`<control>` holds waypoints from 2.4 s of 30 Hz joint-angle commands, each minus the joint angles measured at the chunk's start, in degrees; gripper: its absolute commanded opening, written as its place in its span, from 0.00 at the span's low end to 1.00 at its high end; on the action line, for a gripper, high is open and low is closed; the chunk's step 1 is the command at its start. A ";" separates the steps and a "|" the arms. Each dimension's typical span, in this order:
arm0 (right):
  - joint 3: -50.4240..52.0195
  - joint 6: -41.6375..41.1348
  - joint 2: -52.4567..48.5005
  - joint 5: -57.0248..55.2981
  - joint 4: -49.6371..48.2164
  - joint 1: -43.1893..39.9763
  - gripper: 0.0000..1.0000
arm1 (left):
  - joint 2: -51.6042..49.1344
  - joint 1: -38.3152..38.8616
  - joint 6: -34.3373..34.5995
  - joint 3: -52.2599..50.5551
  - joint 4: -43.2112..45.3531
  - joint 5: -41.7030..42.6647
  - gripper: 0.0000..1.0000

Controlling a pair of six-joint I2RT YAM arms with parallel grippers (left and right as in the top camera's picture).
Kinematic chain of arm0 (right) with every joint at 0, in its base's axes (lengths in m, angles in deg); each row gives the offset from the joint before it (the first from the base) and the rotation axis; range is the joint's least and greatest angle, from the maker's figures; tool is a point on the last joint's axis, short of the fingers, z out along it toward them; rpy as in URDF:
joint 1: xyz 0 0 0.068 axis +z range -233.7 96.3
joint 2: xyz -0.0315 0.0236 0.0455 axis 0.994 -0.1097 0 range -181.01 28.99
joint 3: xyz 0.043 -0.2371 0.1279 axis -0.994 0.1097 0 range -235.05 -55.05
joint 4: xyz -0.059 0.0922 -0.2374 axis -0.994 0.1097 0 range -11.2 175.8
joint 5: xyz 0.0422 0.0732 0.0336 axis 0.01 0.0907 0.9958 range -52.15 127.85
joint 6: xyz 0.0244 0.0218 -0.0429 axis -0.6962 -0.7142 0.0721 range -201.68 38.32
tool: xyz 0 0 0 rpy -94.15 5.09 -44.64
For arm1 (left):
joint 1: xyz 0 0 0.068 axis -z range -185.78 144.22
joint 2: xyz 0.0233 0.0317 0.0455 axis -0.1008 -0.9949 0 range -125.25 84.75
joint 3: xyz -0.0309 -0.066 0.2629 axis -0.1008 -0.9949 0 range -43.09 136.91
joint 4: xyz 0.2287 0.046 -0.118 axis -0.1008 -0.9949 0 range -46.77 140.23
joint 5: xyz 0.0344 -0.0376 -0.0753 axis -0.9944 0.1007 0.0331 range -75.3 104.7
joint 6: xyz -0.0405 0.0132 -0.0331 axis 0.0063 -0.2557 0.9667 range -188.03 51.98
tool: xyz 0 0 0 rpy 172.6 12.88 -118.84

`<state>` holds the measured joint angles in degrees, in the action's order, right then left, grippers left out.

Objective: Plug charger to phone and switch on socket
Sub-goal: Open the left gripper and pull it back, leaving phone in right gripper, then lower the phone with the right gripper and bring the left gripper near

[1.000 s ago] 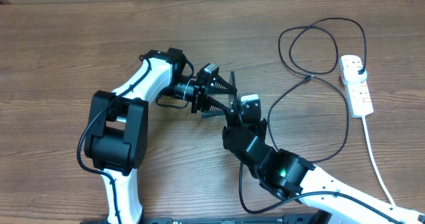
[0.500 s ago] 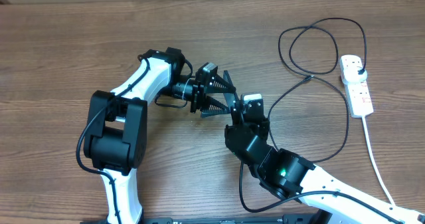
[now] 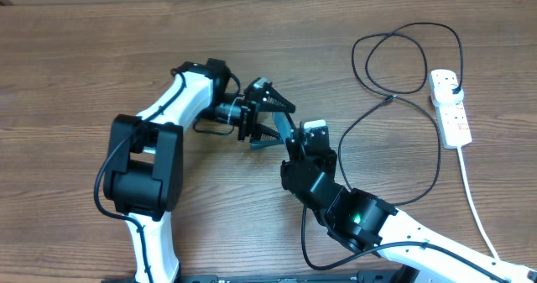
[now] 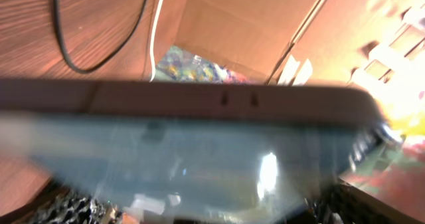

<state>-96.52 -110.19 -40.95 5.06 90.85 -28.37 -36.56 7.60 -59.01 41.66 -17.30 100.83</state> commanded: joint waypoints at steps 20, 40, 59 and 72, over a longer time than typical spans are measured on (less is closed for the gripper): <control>-1.73 -28.57 30.42 -1.01 31.52 0.09 0.04 | 13.70 -7.65 -39.91 0.52 -29.40 -13.88 1.00; -1.09 -40.72 32.52 4.37 27.89 0.11 0.04 | 62.66 -10.05 0.72 0.46 -22.86 -54.99 1.00; 3.17 -40.72 23.23 16.59 11.54 0.11 0.04 | 83.30 -10.05 21.90 -29.20 0.85 -53.05 1.00; 3.17 -49.13 22.73 15.34 10.97 0.11 0.04 | 71.21 -10.01 53.44 -57.24 38.03 -28.11 1.00</control>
<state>-92.78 -152.81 -18.54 21.36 102.59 -28.43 37.58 -2.15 -17.68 -13.92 20.17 67.24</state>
